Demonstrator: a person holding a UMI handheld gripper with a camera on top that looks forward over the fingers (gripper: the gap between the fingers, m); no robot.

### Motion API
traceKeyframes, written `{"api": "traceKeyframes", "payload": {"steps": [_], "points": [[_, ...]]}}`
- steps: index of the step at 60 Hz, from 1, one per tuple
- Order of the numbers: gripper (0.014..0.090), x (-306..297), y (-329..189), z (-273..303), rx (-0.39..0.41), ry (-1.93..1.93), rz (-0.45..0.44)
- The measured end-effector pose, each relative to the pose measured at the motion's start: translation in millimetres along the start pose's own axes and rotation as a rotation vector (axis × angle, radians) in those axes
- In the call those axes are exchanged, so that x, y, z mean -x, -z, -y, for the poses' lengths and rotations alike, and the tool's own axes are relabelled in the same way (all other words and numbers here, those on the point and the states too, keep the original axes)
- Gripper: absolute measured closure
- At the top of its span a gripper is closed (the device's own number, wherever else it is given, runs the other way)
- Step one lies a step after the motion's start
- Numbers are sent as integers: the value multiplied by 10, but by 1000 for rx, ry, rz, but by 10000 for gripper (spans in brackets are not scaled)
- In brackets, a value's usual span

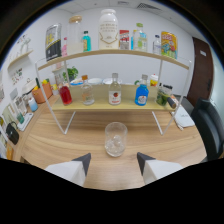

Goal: Make me a cup of Mojito.

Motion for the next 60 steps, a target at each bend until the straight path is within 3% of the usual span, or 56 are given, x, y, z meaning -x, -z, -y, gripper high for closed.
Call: {"api": "traceKeyframes", "payload": {"steps": [16,30,44,60], "points": [[189,-90,130,-288,27,10,28],[189,-692,135,-448,54,6,9],[195,-1312,24,101,-20,-13,9],[192,-1609,-491,852,-96,-9,33]]}}
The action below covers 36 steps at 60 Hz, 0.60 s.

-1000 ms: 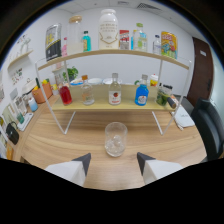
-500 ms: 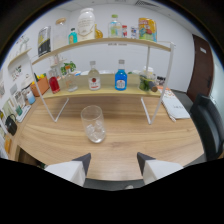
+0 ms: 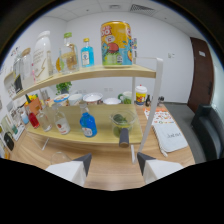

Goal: Make me a cup of Mojito.

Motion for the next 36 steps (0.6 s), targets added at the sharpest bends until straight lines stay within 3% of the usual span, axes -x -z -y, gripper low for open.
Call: {"api": "traceKeyframes", "payload": {"steps": [11,21,27,36], "points": [[217,-168,-400,196,24,-14,-26],[397,-254,-602,253,65,-43,-52],[579,-254,-646,255,90,-49,-50],[735,-232,-661,261,112,-53,-35]]}}
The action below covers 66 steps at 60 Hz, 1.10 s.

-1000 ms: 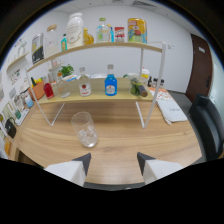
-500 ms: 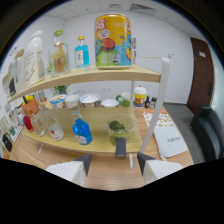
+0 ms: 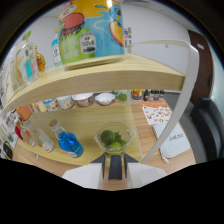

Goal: Make me a cup of Mojito.

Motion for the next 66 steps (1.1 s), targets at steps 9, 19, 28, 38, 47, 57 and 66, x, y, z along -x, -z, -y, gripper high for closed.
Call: {"api": "traceKeyframes", "payload": {"steps": [9,19,28,38,47,57,66], "points": [[861,3,-19,-42,29,-6,-1],[876,-6,-6,-36,32,-3,-11],[881,-15,75,-10,13,3,-29],[884,37,377,46,-43,-23,-35],[887,180,704,-96,-76,-30,-37],[887,509,849,-485,-64,-20,-27],[888,804,833,-726,-67,17,-26]]}}
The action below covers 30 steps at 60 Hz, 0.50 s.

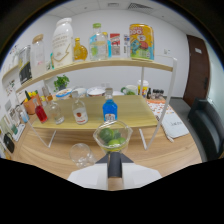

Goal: Make me a cup of Mojito.

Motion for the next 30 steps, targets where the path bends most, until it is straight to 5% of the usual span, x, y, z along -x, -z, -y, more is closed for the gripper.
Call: {"api": "traceKeyframes", "payload": {"steps": [19,30], "points": [[888,86,-78,136,-111,480,-194],[889,162,-50,464,-258,843,-263]]}}
